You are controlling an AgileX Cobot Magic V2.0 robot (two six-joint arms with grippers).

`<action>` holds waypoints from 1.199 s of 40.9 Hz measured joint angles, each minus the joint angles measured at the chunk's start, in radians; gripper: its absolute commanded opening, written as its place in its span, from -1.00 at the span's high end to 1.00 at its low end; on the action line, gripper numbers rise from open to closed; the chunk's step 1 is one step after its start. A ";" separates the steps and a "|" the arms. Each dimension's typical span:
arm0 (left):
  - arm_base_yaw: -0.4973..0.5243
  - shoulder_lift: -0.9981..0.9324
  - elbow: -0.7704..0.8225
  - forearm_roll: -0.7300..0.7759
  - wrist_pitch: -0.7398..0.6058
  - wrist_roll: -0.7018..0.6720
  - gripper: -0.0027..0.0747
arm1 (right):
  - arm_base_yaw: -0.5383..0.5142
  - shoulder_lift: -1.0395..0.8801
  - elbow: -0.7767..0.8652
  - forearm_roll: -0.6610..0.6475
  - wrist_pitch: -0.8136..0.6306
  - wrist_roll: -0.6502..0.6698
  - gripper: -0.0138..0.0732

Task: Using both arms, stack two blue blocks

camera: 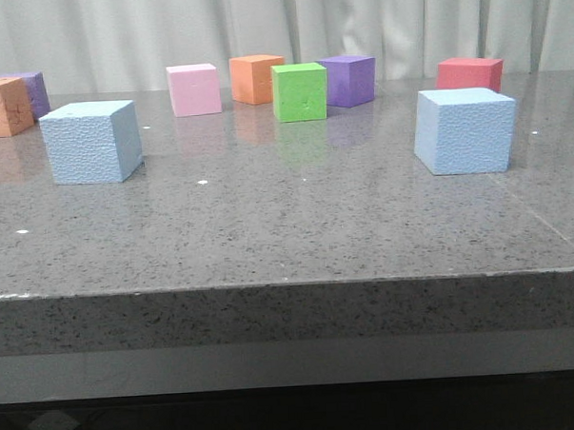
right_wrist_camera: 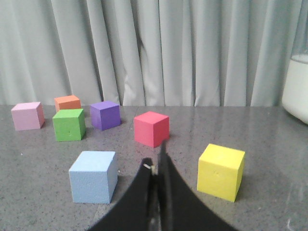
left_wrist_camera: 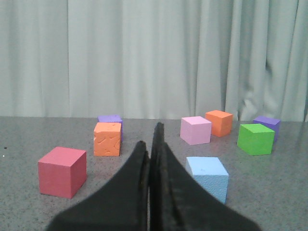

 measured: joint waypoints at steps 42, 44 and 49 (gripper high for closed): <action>0.000 0.408 -0.253 0.000 0.271 0.000 0.98 | 0.000 0.453 -0.252 -0.018 0.236 0.000 0.59; 0.000 0.408 -0.253 0.000 0.271 0.000 0.93 | 0.000 0.453 -0.252 -0.018 0.236 0.000 0.29; 0.000 0.408 -0.253 0.000 0.272 0.000 0.25 | 0.000 0.453 -0.252 -0.018 0.236 0.000 -0.46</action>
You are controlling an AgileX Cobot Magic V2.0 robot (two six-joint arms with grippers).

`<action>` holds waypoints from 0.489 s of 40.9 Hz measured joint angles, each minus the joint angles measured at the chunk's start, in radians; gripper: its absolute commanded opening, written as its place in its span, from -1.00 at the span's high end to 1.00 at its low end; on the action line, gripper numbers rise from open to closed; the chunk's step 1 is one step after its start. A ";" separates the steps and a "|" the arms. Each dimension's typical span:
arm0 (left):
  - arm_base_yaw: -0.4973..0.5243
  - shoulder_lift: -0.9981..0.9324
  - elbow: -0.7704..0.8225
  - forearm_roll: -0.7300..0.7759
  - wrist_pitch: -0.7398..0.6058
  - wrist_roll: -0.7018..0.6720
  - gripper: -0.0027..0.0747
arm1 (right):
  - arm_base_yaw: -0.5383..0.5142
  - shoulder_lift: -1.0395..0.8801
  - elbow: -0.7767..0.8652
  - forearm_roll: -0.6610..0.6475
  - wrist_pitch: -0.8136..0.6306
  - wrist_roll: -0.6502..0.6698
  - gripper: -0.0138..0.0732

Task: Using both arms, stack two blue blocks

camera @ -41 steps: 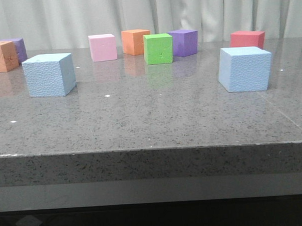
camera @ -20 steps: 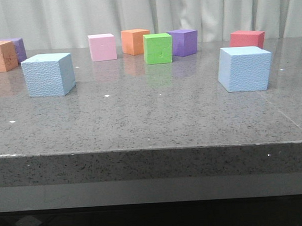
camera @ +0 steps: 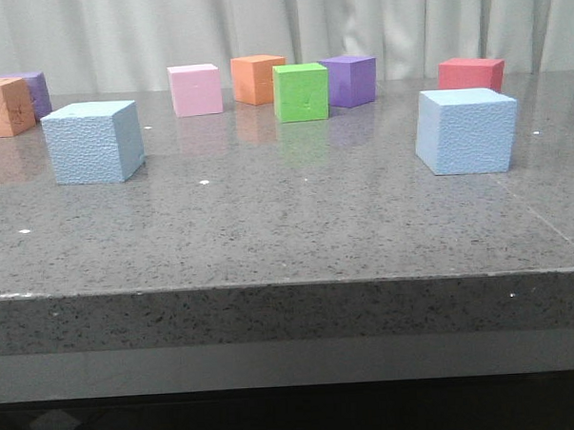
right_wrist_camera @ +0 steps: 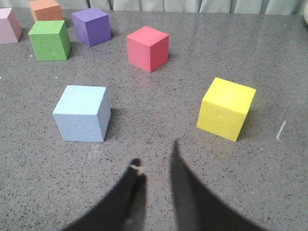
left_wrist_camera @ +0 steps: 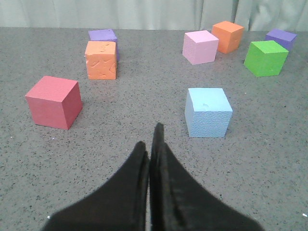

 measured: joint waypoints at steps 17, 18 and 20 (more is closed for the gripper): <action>0.000 0.000 0.000 0.033 -0.010 0.000 -0.66 | 0.000 0.000 0.000 0.000 0.030 0.000 -0.68; 0.000 0.000 0.000 0.033 -0.010 0.000 -0.66 | 0.000 0.000 0.000 0.000 0.032 0.000 -0.68; 0.000 0.000 0.000 0.033 -0.010 0.000 -0.66 | 0.000 0.000 0.000 0.000 0.032 0.000 -0.68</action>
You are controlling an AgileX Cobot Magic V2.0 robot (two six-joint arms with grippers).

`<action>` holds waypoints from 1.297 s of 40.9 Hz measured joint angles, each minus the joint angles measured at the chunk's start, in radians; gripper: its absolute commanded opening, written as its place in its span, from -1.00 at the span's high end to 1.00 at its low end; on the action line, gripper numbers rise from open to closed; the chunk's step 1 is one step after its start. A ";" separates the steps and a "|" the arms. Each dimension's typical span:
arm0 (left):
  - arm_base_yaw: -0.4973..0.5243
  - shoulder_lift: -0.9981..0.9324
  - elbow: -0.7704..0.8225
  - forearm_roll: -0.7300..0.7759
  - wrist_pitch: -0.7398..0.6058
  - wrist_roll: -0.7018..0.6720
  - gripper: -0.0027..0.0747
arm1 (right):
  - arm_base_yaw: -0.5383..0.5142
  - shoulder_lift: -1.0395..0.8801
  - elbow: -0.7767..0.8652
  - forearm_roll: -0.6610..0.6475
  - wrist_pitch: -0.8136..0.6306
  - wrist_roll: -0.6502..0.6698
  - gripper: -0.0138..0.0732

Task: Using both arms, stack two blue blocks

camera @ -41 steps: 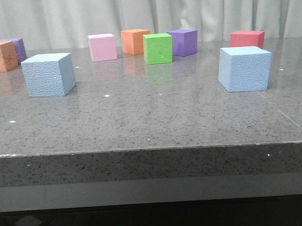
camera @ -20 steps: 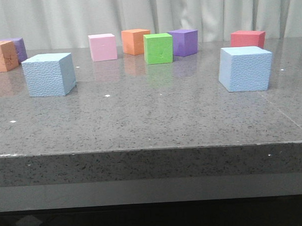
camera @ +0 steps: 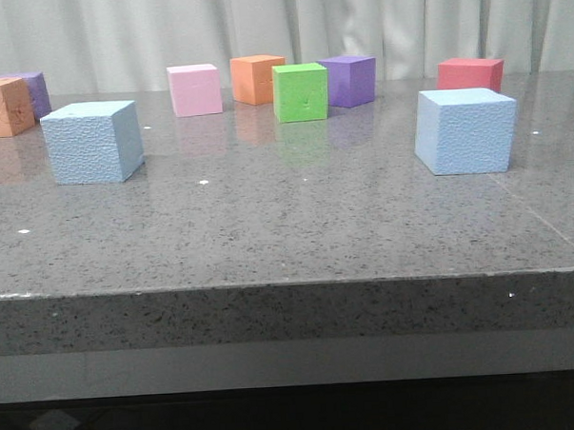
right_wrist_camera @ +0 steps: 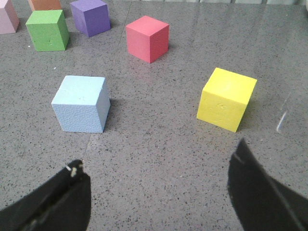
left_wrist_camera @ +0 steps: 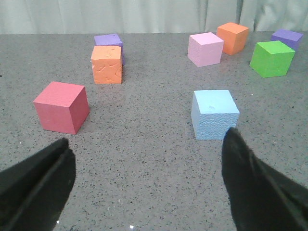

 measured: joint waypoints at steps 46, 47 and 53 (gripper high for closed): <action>0.000 0.002 0.000 0.000 0.000 0.000 -0.66 | 0.151 0.586 -0.412 0.368 0.285 -0.326 -0.80; 0.000 0.002 0.000 0.000 0.000 0.000 -0.66 | 0.172 0.604 -0.423 0.368 0.280 -0.319 -0.79; 0.000 0.002 0.000 0.000 0.000 0.000 -0.66 | 0.263 0.726 -0.518 0.268 0.247 -0.151 -0.71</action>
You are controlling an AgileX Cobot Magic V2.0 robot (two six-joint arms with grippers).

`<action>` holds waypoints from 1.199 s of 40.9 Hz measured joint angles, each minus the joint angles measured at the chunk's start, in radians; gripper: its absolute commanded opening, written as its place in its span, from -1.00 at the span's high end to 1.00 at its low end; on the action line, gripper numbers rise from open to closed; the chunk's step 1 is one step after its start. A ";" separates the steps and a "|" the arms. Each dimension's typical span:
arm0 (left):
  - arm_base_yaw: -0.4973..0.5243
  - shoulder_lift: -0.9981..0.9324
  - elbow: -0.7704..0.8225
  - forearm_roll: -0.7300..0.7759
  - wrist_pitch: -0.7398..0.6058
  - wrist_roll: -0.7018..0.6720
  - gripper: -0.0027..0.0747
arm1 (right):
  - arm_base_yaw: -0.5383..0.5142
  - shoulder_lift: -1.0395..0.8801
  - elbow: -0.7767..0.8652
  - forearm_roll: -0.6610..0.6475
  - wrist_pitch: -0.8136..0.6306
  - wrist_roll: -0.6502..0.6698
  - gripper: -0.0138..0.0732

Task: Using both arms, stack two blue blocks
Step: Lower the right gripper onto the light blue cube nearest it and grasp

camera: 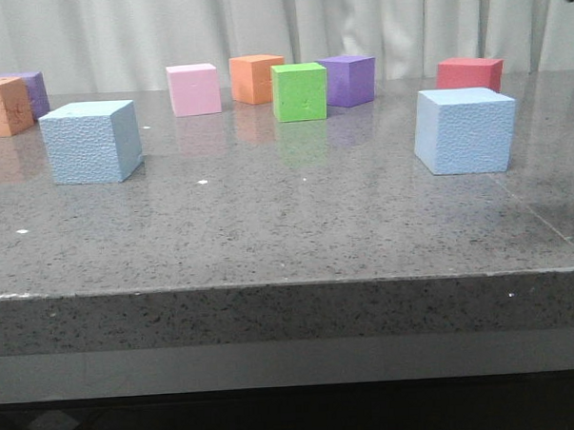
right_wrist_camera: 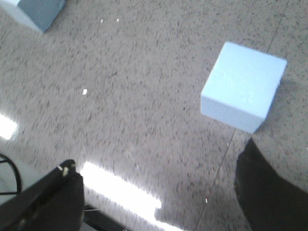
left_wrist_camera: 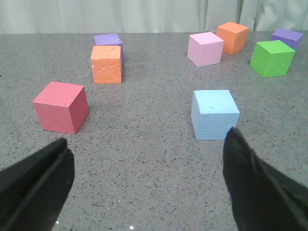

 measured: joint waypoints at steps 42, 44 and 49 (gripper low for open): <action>0.000 0.000 0.000 0.000 0.000 0.000 -0.66 | 0.053 0.568 -0.276 -0.440 -0.010 0.566 -0.69; 0.000 0.000 0.000 0.000 0.000 0.000 -0.66 | 0.053 0.571 -0.276 -0.434 -0.010 0.567 -0.63; 0.000 0.000 0.000 0.000 0.000 0.000 -0.66 | 0.053 0.571 -0.278 -0.429 -0.010 0.569 -0.41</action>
